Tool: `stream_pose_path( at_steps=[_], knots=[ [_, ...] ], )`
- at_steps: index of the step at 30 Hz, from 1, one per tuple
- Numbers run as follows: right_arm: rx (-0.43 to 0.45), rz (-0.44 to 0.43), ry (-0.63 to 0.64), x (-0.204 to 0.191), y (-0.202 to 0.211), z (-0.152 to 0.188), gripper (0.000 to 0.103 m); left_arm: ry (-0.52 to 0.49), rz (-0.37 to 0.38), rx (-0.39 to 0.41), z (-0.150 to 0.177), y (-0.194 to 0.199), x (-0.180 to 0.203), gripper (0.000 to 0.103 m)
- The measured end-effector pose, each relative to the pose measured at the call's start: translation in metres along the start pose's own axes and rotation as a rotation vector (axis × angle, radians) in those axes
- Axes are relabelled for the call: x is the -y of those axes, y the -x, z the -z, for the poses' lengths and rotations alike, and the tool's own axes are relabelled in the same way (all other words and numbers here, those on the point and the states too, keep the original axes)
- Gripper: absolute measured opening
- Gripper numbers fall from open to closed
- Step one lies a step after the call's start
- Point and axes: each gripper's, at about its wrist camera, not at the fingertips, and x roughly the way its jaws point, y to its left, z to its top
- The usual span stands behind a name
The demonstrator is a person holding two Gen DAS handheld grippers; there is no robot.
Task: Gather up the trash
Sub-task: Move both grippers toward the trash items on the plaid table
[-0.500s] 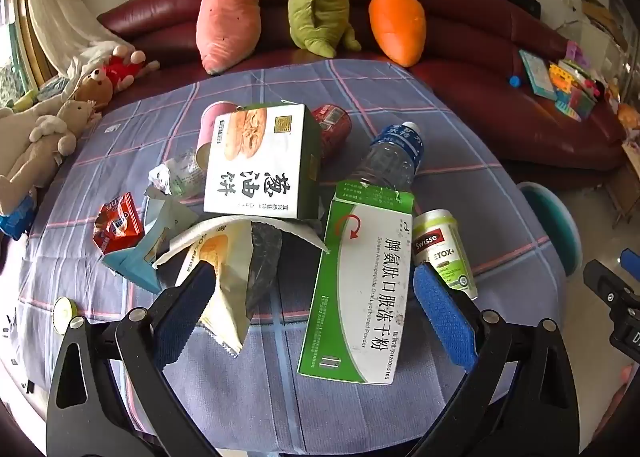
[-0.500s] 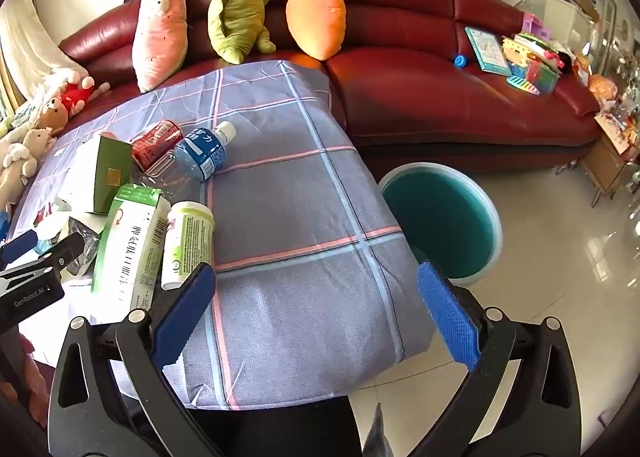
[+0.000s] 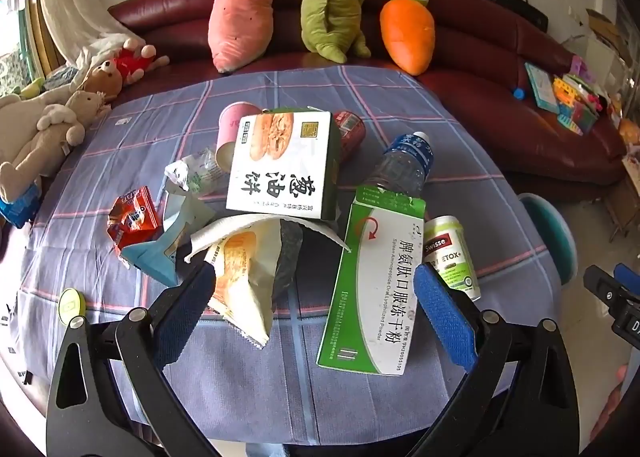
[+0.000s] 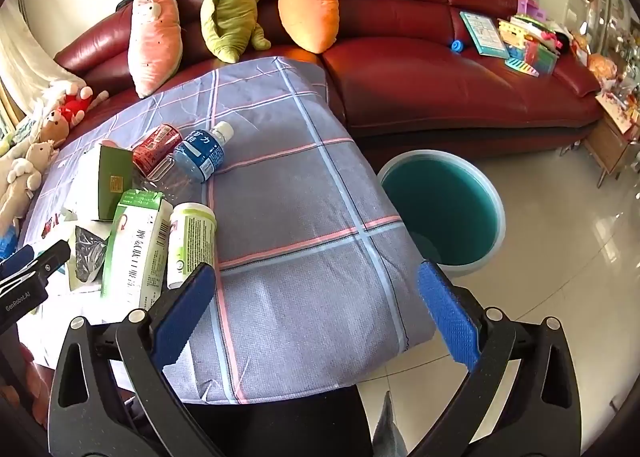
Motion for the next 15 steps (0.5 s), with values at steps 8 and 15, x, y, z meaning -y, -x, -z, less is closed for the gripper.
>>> stream_pose_path(
  at_steps=[8, 15],
  knots=[
    [-0.011, -0.007, -0.011, 0.003, -0.0013, 0.0002, 0.097, 0.01, 0.02, -0.015, -0.0002, -0.0011, -0.0007, 0.099],
    [-0.027, -0.009, -0.024, 0.0068, -0.0053, -0.0002, 0.097, 0.002, 0.04, -0.024, 0.002, -0.0044, 0.0024, 0.099]
  ],
)
